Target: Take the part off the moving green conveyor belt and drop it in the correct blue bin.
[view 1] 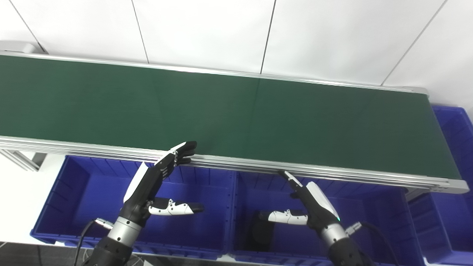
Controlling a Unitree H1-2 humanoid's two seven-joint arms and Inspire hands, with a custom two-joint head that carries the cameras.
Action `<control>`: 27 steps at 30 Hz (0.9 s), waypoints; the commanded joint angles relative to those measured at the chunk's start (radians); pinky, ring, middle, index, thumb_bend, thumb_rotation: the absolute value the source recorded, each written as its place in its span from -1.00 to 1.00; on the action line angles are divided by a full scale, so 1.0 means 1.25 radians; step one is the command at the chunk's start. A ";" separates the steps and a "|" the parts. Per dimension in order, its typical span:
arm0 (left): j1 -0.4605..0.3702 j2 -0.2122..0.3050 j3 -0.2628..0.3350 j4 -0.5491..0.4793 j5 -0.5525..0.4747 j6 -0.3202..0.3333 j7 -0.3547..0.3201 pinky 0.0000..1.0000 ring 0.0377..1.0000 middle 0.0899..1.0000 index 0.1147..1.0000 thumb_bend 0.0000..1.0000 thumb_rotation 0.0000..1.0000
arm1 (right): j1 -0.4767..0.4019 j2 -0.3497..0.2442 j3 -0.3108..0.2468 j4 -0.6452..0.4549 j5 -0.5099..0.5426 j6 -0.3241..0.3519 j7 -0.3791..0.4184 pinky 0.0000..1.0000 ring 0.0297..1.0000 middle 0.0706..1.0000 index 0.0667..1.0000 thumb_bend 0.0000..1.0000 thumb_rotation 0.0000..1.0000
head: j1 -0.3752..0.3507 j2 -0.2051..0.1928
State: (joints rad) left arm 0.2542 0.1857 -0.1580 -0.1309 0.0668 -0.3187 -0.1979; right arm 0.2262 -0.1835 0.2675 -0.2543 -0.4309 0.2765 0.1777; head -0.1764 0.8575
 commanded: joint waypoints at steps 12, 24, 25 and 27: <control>0.017 0.016 0.002 -0.045 -0.002 0.031 -0.010 0.57 0.73 0.79 0.74 0.70 -0.35 | 0.034 0.011 -0.018 -0.010 0.191 -0.216 0.002 0.91 0.94 0.96 1.00 1.00 0.01 | 0.000 -0.022; 0.001 0.046 0.007 -0.022 -0.024 0.027 -0.034 0.56 0.73 0.81 0.76 0.70 -0.35 | 0.047 0.056 -0.003 0.023 0.154 -0.260 -0.050 0.88 0.91 0.95 1.00 1.00 -0.05 | -0.097 -0.059; 0.000 0.048 0.008 -0.023 -0.021 0.030 -0.034 0.57 0.73 0.81 0.75 0.71 -0.36 | 0.049 0.060 -0.002 0.027 0.147 -0.264 -0.057 0.88 0.91 0.95 1.00 1.00 -0.04 | -0.105 -0.060; -0.003 0.051 0.009 -0.024 -0.016 0.037 -0.034 0.59 0.73 0.80 0.75 0.72 -0.36 | 0.051 0.066 0.000 0.031 0.136 -0.264 -0.067 0.87 0.90 0.94 1.00 1.00 -0.03 | -0.121 -0.061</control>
State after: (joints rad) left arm 0.2660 0.2435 -0.1480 -0.1349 0.0529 -0.2612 -0.2358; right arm 0.2907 -0.1080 0.2662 -0.2018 -0.2530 0.0094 0.1137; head -0.3281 0.7808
